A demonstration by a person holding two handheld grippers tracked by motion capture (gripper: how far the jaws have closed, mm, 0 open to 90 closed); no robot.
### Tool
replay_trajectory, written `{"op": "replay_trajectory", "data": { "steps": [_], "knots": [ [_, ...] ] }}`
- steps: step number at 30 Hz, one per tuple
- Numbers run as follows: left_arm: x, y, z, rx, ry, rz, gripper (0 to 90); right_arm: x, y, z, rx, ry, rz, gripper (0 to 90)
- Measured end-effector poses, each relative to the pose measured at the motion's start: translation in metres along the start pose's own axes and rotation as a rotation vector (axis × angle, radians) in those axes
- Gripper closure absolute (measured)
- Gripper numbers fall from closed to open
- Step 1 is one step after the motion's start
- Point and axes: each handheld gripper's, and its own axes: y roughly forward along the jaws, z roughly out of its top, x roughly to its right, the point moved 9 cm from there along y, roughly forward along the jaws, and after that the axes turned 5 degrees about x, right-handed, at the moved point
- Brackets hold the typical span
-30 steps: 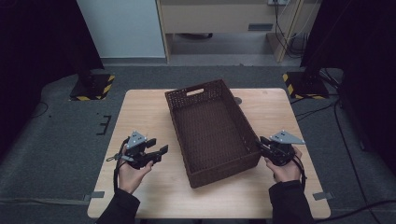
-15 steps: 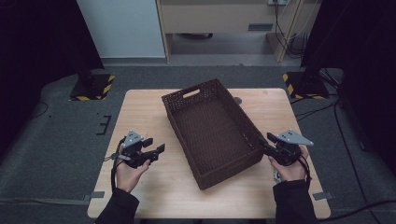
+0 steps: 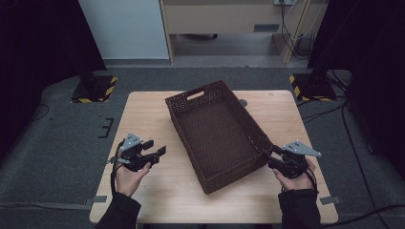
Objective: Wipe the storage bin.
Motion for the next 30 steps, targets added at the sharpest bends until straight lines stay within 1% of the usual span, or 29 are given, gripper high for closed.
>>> {"op": "replay_trajectory", "data": {
  "steps": [2,6,10,11,14,15,18,19,22,24,26,30],
  "knots": [
    [0.000,0.000,0.001,0.001,0.002,0.000,37.1,0.002,0.001,0.000,0.003,0.004,0.005,51.7],
    [0.000,0.001,0.000,-0.003,0.006,0.002,37.0,0.009,0.004,0.001,0.016,0.008,-0.014,51.5],
    [-0.001,0.003,-0.002,-0.011,0.008,0.005,36.9,0.015,0.005,0.002,0.015,-0.001,-0.049,53.1],
    [-0.001,0.003,-0.002,-0.011,0.009,0.006,37.0,0.014,0.004,0.004,0.028,-0.007,-0.055,52.3],
    [-0.002,0.003,-0.003,-0.012,0.009,0.010,36.9,0.007,0.004,0.009,0.056,0.017,-0.035,49.7],
    [-0.002,0.003,-0.003,-0.013,0.010,0.011,36.8,0.005,0.005,0.010,0.059,0.020,-0.037,48.6],
    [-0.003,0.003,-0.003,-0.012,0.010,0.014,36.6,0.001,0.012,0.006,0.042,0.004,-0.049,47.1],
    [-0.003,0.003,-0.003,-0.013,0.009,0.014,36.6,0.002,0.013,0.006,0.052,-0.005,-0.060,47.3],
    [-0.005,0.004,-0.003,-0.013,0.009,0.021,36.6,0.004,0.013,0.006,0.044,0.004,-0.066,47.9],
    [-0.006,0.004,-0.004,-0.014,0.009,0.024,36.3,0.007,0.015,0.007,0.044,0.000,-0.071,48.0],
    [-0.007,0.004,-0.004,-0.014,0.009,0.026,35.9,0.010,0.018,0.008,0.049,-0.004,-0.085,48.1],
    [-0.009,0.004,-0.004,-0.014,0.006,0.033,35.5,0.016,0.023,0.010,0.053,-0.023,-0.106,47.8]
  ]
}}
